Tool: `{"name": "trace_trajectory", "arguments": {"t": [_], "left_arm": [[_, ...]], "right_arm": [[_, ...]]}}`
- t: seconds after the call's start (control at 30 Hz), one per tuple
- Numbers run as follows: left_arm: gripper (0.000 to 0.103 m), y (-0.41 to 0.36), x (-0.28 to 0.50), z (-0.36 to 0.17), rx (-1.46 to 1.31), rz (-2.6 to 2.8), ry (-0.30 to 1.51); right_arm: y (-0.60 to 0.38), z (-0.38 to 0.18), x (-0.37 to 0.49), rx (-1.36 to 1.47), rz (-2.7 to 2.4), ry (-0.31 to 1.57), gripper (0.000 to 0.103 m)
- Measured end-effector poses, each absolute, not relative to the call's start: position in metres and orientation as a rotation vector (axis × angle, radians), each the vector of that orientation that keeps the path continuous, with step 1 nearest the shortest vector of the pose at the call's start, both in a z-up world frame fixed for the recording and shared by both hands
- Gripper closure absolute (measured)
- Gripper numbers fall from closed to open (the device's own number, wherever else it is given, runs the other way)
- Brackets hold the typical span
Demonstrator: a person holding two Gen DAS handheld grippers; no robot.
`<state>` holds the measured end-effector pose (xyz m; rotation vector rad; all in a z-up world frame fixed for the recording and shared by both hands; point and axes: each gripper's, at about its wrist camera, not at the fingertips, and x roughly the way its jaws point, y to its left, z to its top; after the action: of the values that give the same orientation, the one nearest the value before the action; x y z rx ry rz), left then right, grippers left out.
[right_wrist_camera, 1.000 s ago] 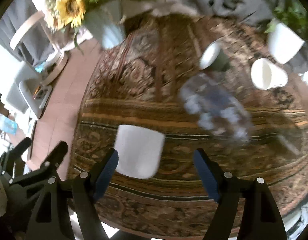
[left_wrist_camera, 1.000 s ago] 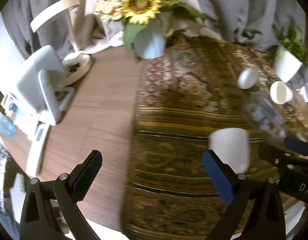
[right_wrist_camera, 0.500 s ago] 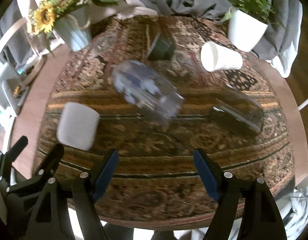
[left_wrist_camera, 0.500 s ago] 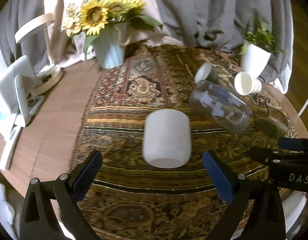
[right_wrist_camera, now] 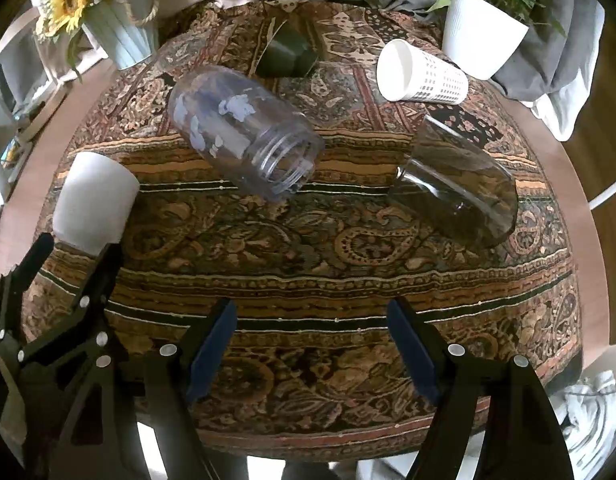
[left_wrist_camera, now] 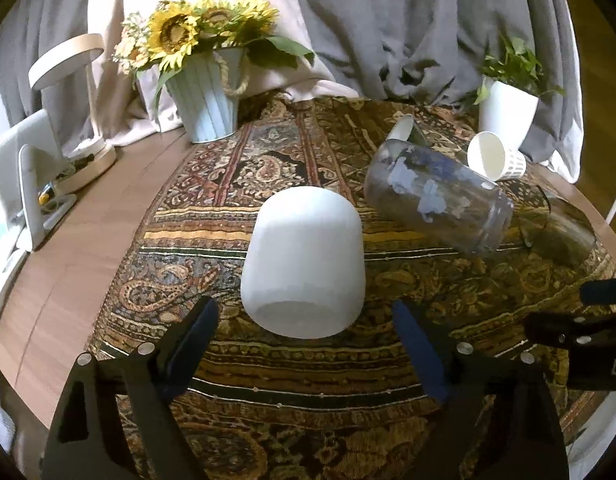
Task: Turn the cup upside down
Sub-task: 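Lower the white frosted cup rim-down onto the rug with the right gripper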
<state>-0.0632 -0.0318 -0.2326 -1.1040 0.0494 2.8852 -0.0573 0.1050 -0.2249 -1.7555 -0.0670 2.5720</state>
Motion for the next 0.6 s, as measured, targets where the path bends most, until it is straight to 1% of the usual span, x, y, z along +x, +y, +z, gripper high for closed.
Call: {"name": "trace_trajectory", "arguments": {"t": [0.13, 0.27, 0.33, 0.4, 0.5, 0.6], "left_arm": [[0.02, -0.0296, -0.0636, -0.2357, -1.088, 2.898, 0.055], [0.023, -0.027, -0.0625, -0.2378, -1.072, 2.909, 0.083], [0.028, -0.0266, -0.0626, -0.2385, -1.069, 2.917, 0.096], [0.031, -0.0264, -0.0636, -0.2386, -1.069, 2.919, 0.096], [0.038, -0.0271, -0.0648, -0.2382, -1.067, 2.921, 0.096], [0.038, -0.0271, -0.0661, -0.2375, -1.075, 2.914, 0.094]], "right_arm": [[0.1071, -0.2269, -0.0576, -1.761, 2.565, -0.078, 0.026], [0.1081, -0.2292, -0.0572, -1.769, 2.557, -0.091, 0.026], [0.1072, -0.2296, -0.0567, -1.77, 2.557, -0.095, 0.026], [0.1067, -0.2297, -0.0568, -1.768, 2.559, -0.102, 0.026], [0.1056, -0.2302, -0.0575, -1.767, 2.558, -0.101, 0.026], [0.1046, -0.2302, -0.0572, -1.767, 2.554, -0.102, 0.026]]}}
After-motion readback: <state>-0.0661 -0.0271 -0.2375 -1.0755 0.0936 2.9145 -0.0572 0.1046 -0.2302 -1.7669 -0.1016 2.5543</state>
